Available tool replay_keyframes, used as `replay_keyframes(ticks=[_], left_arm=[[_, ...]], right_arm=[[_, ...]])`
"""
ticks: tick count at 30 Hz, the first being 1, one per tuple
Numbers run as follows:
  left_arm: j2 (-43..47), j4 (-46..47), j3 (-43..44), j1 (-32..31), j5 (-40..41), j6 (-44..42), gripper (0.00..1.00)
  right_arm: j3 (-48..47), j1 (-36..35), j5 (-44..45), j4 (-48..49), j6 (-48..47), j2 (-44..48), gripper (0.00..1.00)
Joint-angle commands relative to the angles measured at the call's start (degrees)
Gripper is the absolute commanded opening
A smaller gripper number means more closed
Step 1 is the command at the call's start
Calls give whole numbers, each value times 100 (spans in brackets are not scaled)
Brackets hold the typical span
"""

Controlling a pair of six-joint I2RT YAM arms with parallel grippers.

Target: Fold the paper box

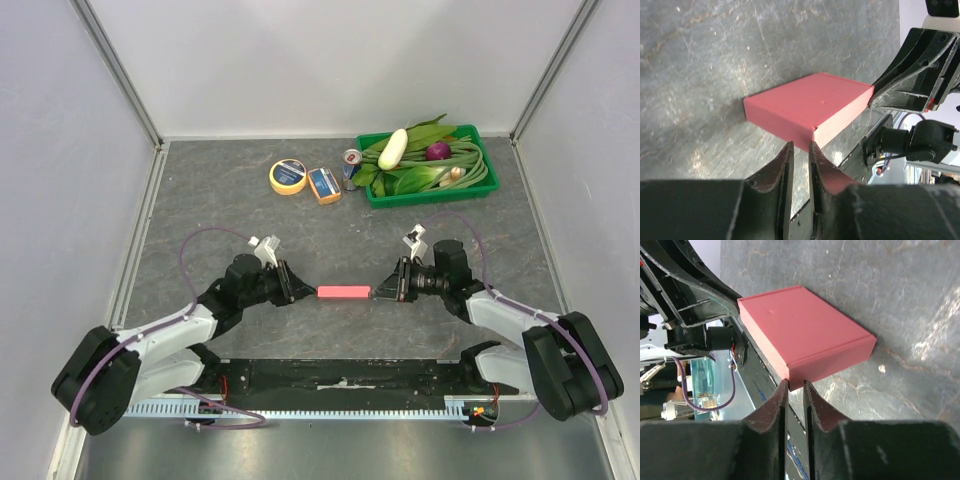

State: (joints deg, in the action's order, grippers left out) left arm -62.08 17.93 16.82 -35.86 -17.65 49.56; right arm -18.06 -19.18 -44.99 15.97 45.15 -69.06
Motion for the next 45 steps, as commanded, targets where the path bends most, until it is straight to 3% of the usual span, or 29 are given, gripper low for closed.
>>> replay_keyframes(ticks=[1,5,6,10,12,13,15,16,17,18,20,23,29,33,40,45], left_arm=[[503,-1396,-153,-9,192,-316,12],[1013,-1966,58,-18,104,-333,19],[1136,-2082,180,-18,95,-359,22],[1655,-2601,532,-18,191,-482,50],[1551,-2698,795,-18,17,-657,54],[1446,-2690,884,-27,-62,-876,82],[1008,-2768,1268,-349,76,-1149,85],[823,-2934,1454,-587,382,-1420,86],[647,-3075,1673,-1224,777,-1579,86],[219,-3277,2093,-1561,1607,-1912,86],[-293,-3471,2761,-2237,2341,-2239,84],[-1558,-3770,3561,-2871,2844,-2941,82],[-3721,-4237,4890,-3813,4523,-4164,79],[-4259,-4132,5138,-3990,5094,-4446,73],[-4567,-4245,5261,-4193,6106,-4218,61],[-4742,-4263,5279,-4202,6326,-4332,58]], right_arm=[[312,28,421,-1112,-208,260,28],[260,20,474,-1579,-357,524,40],[86,28,517,-2084,-523,568,45],[-364,28,1009,-2783,-849,981,60],[-461,28,1133,-2757,-902,991,66],[-496,28,1142,-2748,-928,886,66],[-706,28,1316,-2879,-999,763,65],[-794,28,1431,-2949,-1008,727,65],[-926,28,1684,-3081,-1016,727,64],[-1301,28,2400,-3569,-1034,753,64],[-1716,37,3396,-4134,-1034,885,64],[-2341,37,4768,-4742,-1060,1315,66],[-3123,46,5833,-5200,-1473,2071,69],[-3195,55,5985,-5349,-1640,2405,70],[-2905,55,5678,-5306,-1553,2608,71],[-2782,55,5440,-5148,-1500,2494,71]])
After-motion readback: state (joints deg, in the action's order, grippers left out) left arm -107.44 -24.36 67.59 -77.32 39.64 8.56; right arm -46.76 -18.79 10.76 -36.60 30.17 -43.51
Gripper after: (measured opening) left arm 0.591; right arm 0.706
